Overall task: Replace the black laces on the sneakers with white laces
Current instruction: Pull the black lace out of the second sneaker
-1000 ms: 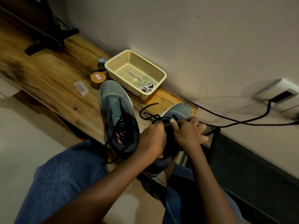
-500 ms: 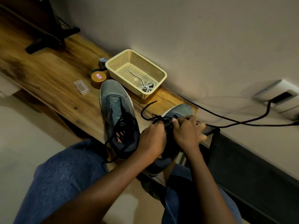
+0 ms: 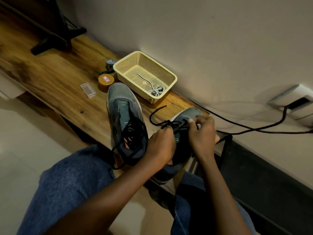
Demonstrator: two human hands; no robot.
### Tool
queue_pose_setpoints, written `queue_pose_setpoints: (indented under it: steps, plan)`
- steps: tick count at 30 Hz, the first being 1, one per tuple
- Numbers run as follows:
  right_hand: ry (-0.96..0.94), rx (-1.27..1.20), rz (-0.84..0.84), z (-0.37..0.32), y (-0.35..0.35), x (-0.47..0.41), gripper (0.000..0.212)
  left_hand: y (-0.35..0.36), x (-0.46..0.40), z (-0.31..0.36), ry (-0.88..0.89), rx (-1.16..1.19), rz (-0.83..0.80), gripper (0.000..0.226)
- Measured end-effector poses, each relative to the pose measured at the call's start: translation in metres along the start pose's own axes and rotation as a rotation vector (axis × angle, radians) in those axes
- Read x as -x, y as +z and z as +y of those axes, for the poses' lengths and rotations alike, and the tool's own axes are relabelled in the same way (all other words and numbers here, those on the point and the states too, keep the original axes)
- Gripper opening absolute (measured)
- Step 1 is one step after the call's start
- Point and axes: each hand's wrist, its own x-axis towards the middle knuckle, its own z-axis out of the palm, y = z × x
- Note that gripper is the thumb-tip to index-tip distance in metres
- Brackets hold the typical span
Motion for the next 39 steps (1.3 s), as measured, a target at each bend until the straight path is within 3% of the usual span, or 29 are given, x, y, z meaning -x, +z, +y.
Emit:
queue_pose_setpoints:
  steps: [2, 4, 9, 11, 19, 21, 25, 30, 33, 36, 37, 39]
  plan:
    - [-0.022, -0.119, 0.096, -0.004, -0.001, 0.005, 0.014, 0.000, 0.000, 0.001, 0.000, 0.001, 0.013, 0.023]
    - [0.007, -0.086, 0.099, -0.004, -0.001, 0.005, 0.013, 0.000, -0.001, 0.001, -0.001, -0.001, 0.019, 0.023]
    - [0.125, 0.313, -0.260, 0.003, 0.002, -0.002, 0.043, -0.004, 0.001, 0.000, 0.010, -0.014, -0.015, 0.024]
    - [0.109, 0.320, -0.267, 0.004, 0.005, -0.002, 0.040, -0.003, 0.001, 0.002, 0.010, -0.025, -0.009, 0.024]
    - [-0.019, -0.029, 0.344, -0.011, 0.001, 0.010, 0.013, -0.003, 0.000, 0.002, -0.012, -0.023, -0.017, 0.021]
    - [0.015, 0.023, 0.291, -0.009, -0.001, 0.008, 0.018, -0.003, 0.000, 0.001, -0.010, -0.028, -0.027, 0.021]
    - [0.083, 0.277, -0.010, 0.002, -0.004, -0.001, 0.032, -0.006, 0.001, -0.001, 0.009, -0.025, -0.040, 0.023]
    - [0.008, 0.462, -0.229, 0.002, 0.003, 0.002, 0.031, -0.004, 0.001, 0.000, 0.019, -0.036, -0.019, 0.023]
    - [-0.063, 0.414, -0.177, 0.003, 0.004, 0.002, 0.023, -0.004, 0.001, 0.000, 0.006, -0.033, -0.014, 0.024]
    - [-0.075, 0.032, 0.128, -0.001, -0.007, 0.001, 0.008, -0.005, 0.001, -0.001, -0.010, -0.014, -0.016, 0.024]
    - [-0.045, -0.042, 0.158, -0.002, -0.012, 0.000, 0.009, -0.006, 0.001, -0.001, -0.012, -0.010, -0.025, 0.025]
    - [0.009, 0.068, 0.047, -0.002, -0.016, -0.001, 0.019, -0.005, 0.001, 0.000, -0.007, -0.009, -0.039, 0.026]
